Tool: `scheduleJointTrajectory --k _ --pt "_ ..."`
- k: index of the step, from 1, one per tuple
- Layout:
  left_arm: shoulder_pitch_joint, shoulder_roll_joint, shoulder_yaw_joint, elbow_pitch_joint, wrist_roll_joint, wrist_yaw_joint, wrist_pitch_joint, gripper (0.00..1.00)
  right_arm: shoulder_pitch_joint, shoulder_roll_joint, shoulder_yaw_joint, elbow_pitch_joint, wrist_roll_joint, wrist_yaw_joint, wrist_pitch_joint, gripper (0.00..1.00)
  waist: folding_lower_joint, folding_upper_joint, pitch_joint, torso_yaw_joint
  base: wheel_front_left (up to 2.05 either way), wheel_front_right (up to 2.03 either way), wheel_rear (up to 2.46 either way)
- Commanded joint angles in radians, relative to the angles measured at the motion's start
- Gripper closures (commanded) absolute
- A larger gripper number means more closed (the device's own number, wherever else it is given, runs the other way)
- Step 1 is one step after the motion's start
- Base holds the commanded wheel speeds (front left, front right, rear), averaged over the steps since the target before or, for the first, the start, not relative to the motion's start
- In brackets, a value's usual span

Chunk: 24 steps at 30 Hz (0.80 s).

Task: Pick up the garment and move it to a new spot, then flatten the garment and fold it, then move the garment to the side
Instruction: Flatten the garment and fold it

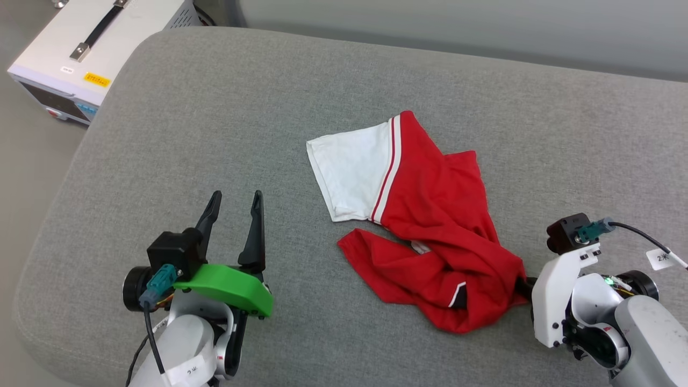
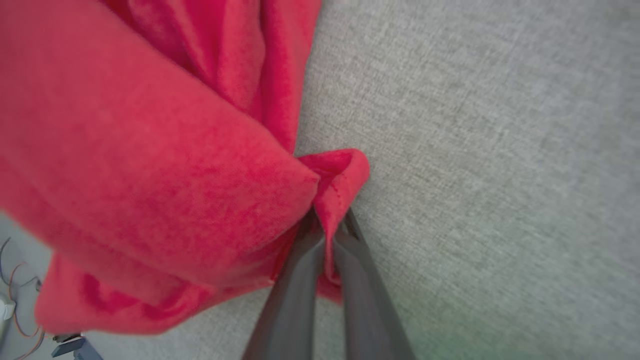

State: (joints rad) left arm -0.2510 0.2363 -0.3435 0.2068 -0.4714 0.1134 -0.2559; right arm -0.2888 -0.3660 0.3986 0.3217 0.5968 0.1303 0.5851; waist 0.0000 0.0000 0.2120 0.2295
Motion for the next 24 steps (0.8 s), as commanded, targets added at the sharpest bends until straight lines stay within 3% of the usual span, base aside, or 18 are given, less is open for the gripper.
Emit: scheduleJointTrajectory --k 1,7,11,15,17,24 --pt "0.01 -0.004 0.005 0.008 0.009 -0.007 -0.006 0.0 0.054 0.018 0.013 0.041 0.008 0.0 -0.001 1.0 0.0 0.0 -0.027 -0.016 0.0 0.0 0.0" --pt "0.039 0.003 0.018 0.03 0.016 -0.012 -0.006 0.0 0.136 0.032 -0.146 -0.023 -0.035 0.0 -0.062 1.0 0.0 0.0 -0.1 -0.053 0.0 0.0 0.0" --pt "0.069 0.011 0.023 0.037 0.012 -0.009 -0.006 0.0 0.265 0.062 -0.268 -0.108 -0.09 0.0 -0.044 1.0 0.0 0.0 -0.143 -0.085 0.0 0.0 0.0" --pt "0.089 0.019 0.021 0.035 0.008 -0.007 0.0 0.0 0.42 0.127 -0.367 -0.217 -0.14 0.0 0.015 1.0 0.0 0.0 -0.168 -0.11 0.0 0.0 0.0" --pt "0.104 0.027 0.018 0.029 0.007 -0.004 0.008 0.0 0.535 0.193 -0.414 -0.299 -0.166 0.0 0.074 1.0 0.0 0.0 -0.178 -0.125 0.0 0.0 0.0" --pt "0.137 0.04 0.016 0.021 -0.001 0.003 0.024 0.0 0.729 0.295 -0.44 -0.383 -0.165 0.0 0.181 1.0 0.0 0.0 -0.188 -0.136 0.0 0.0 0.0"
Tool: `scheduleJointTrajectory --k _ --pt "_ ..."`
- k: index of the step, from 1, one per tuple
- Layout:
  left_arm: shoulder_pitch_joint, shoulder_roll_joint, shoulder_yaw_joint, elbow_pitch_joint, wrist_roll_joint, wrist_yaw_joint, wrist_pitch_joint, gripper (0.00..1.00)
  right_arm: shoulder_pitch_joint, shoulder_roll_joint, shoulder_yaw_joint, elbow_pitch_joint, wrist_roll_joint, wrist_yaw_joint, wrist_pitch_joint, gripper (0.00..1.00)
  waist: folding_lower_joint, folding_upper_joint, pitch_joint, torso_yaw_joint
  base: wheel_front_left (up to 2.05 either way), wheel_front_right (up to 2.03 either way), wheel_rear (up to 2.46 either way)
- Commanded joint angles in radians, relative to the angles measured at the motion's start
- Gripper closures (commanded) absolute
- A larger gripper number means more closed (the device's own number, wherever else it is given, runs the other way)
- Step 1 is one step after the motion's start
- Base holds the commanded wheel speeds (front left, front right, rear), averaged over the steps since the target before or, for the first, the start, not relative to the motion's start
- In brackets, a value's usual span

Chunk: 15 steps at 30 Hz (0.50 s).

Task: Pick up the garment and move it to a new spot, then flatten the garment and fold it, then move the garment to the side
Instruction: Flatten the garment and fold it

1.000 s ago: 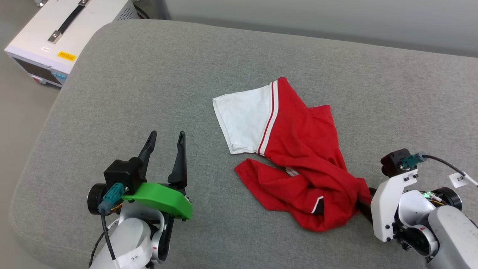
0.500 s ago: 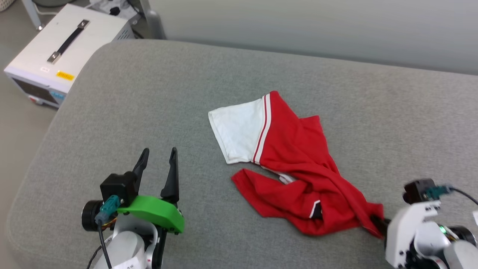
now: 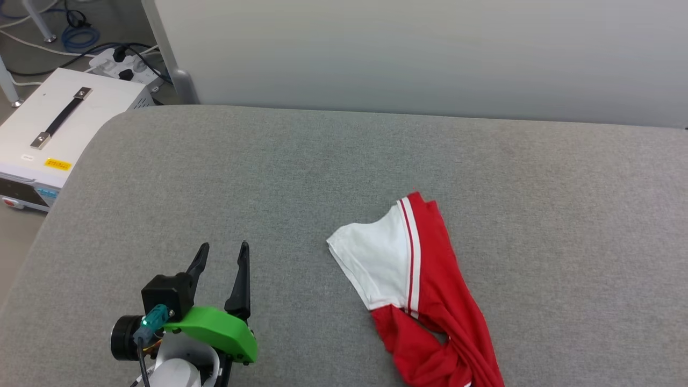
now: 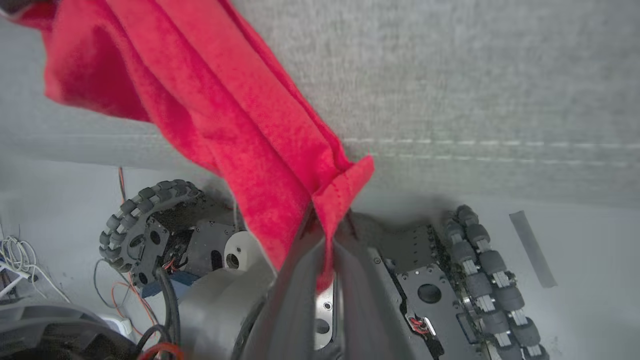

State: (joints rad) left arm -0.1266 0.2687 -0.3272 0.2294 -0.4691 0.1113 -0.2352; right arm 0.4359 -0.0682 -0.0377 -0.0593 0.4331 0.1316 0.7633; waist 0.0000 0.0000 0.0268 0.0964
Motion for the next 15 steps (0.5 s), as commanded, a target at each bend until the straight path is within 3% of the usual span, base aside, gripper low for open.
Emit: scheduleJointTrajectory --k 1,4,5,15 --pt "0.017 0.009 0.001 -0.004 -0.006 0.007 0.004 0.0 0.018 0.003 -0.003 -0.007 0.0 -0.001 0.005 1.0 0.0 0.0 -0.003 -0.004 0.0 0.0 0.0" --pt "0.031 0.014 0.002 -0.006 -0.009 0.012 0.009 0.0 0.026 0.012 0.001 -0.011 0.008 -0.001 -0.014 1.0 0.0 0.0 -0.005 -0.006 0.0 0.0 0.0" --pt "0.035 0.016 0.002 -0.007 -0.011 0.013 0.01 0.0 0.016 0.014 -0.006 -0.016 0.012 -0.001 -0.044 0.03 0.0 0.0 -0.006 -0.006 0.0 0.0 0.0" --pt "0.053 0.024 0.001 -0.018 -0.019 0.026 0.021 0.0 -0.13 0.018 -0.046 -0.061 -0.049 -0.001 -0.49 0.0 0.0 0.0 -0.022 0.004 0.0 0.0 0.0"
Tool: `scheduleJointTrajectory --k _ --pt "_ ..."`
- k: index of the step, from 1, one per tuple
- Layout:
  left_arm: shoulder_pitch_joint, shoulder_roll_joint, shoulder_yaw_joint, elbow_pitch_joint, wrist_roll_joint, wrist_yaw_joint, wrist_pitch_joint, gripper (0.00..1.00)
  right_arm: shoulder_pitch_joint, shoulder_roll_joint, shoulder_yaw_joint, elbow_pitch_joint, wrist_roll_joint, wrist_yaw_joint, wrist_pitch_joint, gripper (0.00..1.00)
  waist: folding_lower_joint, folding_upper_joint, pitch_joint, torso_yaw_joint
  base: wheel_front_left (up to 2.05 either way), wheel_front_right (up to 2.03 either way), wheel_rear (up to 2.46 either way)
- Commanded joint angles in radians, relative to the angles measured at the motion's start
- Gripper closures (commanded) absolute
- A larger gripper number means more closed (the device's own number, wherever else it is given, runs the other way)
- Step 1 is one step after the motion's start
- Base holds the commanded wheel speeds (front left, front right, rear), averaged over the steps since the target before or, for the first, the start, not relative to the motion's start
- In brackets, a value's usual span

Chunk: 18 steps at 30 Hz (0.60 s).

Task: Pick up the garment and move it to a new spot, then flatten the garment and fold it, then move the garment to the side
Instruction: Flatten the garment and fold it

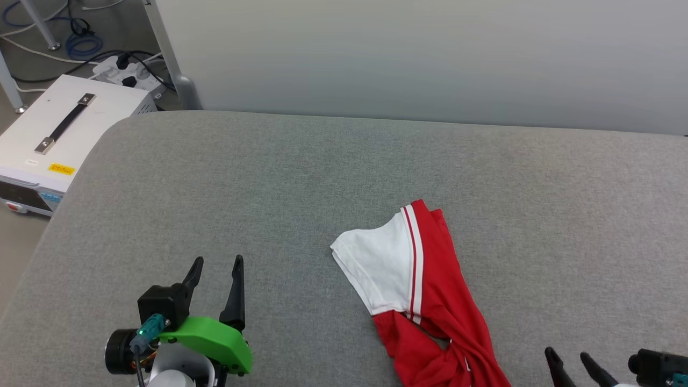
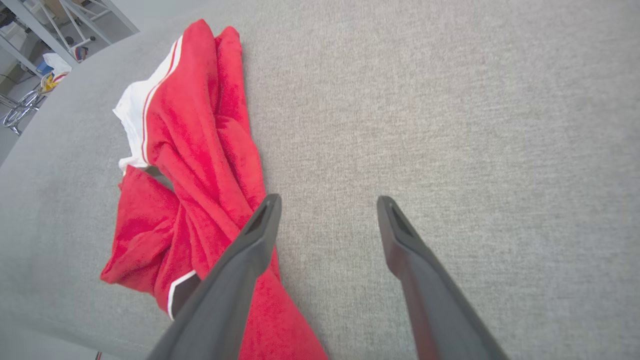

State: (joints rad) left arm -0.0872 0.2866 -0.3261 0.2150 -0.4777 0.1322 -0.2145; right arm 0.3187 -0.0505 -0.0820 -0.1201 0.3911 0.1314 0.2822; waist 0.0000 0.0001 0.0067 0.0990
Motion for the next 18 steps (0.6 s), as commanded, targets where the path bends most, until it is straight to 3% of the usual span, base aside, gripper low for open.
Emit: scheduleJointTrajectory --k 1,7,18 --pt "0.015 0.007 0.0 -0.006 -0.011 0.007 0.002 0.0 -0.03 0.0 -0.003 0.002 -0.016 -0.001 -0.052 0.0 0.0 -0.0001 -0.002 0.003 0.0 0.0 0.0" --pt "0.016 0.011 -0.002 -0.013 -0.012 0.014 0.008 0.0 -0.121 0.0 -0.004 0.002 -0.121 -0.001 -0.224 0.0 0.0 -0.0001 -0.006 0.008 0.0 0.0 0.0" --pt "-0.046 0.017 -0.046 -0.023 0.008 0.001 0.061 0.0 -0.205 -0.017 0.005 -0.023 -0.205 -0.001 -0.281 0.0 0.0 -0.0001 0.015 0.007 0.0 0.0 0.0"
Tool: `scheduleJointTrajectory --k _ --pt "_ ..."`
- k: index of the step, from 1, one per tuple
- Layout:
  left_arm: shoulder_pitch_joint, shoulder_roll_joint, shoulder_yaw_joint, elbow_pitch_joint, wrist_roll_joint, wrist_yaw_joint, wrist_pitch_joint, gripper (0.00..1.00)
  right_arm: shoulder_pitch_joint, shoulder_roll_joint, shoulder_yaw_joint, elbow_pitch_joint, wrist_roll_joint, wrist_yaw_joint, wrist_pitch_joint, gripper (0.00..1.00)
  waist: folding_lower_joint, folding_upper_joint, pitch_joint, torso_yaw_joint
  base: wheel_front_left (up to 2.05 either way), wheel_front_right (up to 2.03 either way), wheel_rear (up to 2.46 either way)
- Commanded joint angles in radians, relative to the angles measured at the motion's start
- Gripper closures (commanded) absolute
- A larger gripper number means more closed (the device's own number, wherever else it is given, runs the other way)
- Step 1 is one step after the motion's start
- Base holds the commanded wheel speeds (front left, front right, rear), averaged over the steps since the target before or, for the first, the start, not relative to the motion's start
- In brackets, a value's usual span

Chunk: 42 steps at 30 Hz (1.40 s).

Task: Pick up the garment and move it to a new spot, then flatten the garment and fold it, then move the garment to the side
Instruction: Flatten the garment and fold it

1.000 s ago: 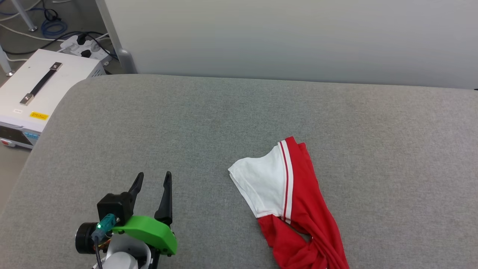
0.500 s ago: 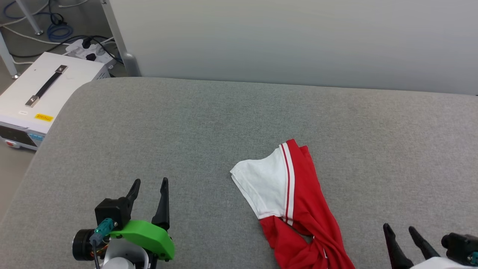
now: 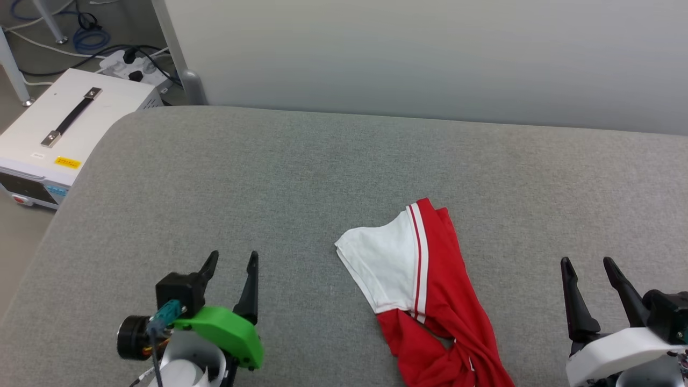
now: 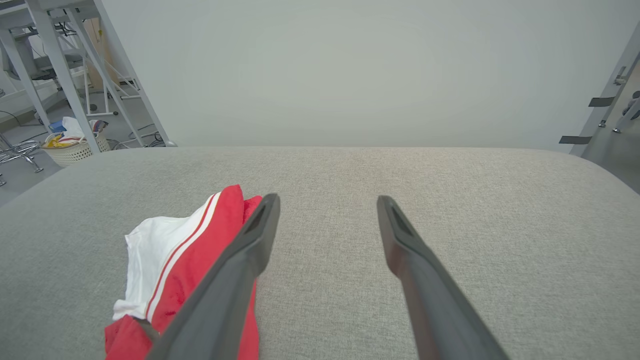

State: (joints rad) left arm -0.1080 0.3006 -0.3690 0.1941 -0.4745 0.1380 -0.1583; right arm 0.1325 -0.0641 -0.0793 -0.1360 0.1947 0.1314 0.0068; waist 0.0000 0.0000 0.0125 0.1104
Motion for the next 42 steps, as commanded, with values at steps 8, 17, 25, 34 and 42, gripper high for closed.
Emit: scheduleJointTrajectory --k 8,17,25,34,42 --pt "-0.226 -0.051 -0.106 0.052 -0.014 -0.119 0.159 0.0 -0.064 -0.024 0.022 -0.041 -0.011 -0.001 0.019 0.0 0.0 0.0 0.105 -0.059 0.0 0.0 0.0" --pt "-0.447 -0.072 -0.179 0.265 -0.042 -0.207 0.417 0.0 -0.113 -0.031 0.035 -0.053 0.008 -0.001 0.018 0.0 0.0 0.0 0.211 -0.125 0.0 0.0 0.0" --pt "-0.537 -0.072 -0.245 0.441 -0.078 -0.253 0.587 0.0 -0.13 -0.025 0.052 -0.016 0.034 -0.001 0.013 0.0 0.0 0.0 0.251 -0.159 0.0 0.0 0.0" --pt "-0.549 -0.062 -0.318 0.503 -0.127 -0.268 0.613 1.0 -0.142 -0.024 0.057 0.007 0.043 -0.001 0.005 0.0 0.0 0.0 0.244 -0.168 0.0 0.0 0.0" --pt "-0.515 -0.011 -0.258 0.468 -0.15 -0.235 0.45 1.0 -0.126 -0.02 0.043 0.023 0.043 -0.001 0.014 0.0 0.0 0.0 0.174 -0.142 0.0 0.0 0.0"
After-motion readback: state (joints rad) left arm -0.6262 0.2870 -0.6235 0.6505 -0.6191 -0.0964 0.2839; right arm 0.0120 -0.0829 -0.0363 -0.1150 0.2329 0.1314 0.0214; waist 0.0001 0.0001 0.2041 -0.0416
